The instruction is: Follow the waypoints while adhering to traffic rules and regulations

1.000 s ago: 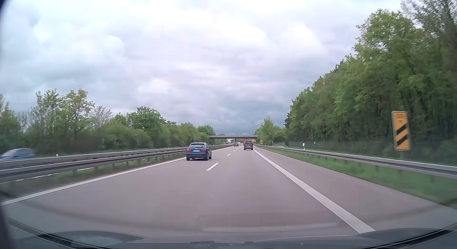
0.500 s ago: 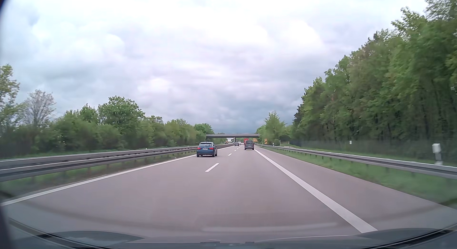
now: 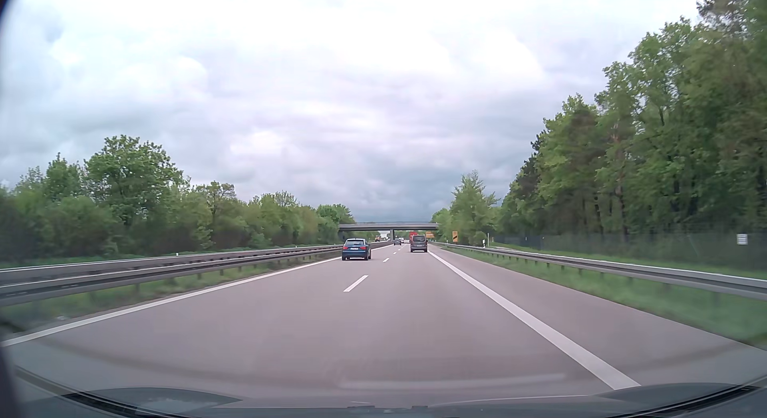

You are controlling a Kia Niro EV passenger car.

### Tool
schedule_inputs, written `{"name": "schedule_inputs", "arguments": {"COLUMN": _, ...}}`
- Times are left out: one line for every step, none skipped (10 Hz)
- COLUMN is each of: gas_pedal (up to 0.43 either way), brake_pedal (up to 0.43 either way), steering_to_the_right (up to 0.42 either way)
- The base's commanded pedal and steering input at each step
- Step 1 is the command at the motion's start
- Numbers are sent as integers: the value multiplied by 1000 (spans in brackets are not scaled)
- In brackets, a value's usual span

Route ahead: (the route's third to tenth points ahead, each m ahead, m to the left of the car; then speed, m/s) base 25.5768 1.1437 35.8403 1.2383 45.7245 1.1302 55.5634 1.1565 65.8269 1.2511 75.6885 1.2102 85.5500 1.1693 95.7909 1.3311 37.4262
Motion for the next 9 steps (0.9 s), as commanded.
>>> {"name": "schedule_inputs", "arguments": {"gas_pedal": 240, "brake_pedal": 12, "steering_to_the_right": 0}}
{"name": "schedule_inputs", "arguments": {"gas_pedal": 248, "brake_pedal": 12, "steering_to_the_right": 0}}
{"name": "schedule_inputs", "arguments": {"gas_pedal": 280, "brake_pedal": 6, "steering_to_the_right": 0}}
{"name": "schedule_inputs", "arguments": {"gas_pedal": 331, "brake_pedal": 12, "steering_to_the_right": -1}}
{"name": "schedule_inputs", "arguments": {"gas_pedal": 350, "brake_pedal": 12, "steering_to_the_right": -1}}
{"name": "schedule_inputs", "arguments": {"gas_pedal": 370, "brake_pedal": 12, "steering_to_the_right": -1}}
{"name": "schedule_inputs", "arguments": {"gas_pedal": 390, "brake_pedal": 12, "steering_to_the_right": 0}}
{"name": "schedule_inputs", "arguments": {"gas_pedal": 390, "brake_pedal": 12, "steering_to_the_right": 0}}
{"name": "schedule_inputs", "arguments": {"gas_pedal": 398, "brake_pedal": 12, "steering_to_the_right": 0}}
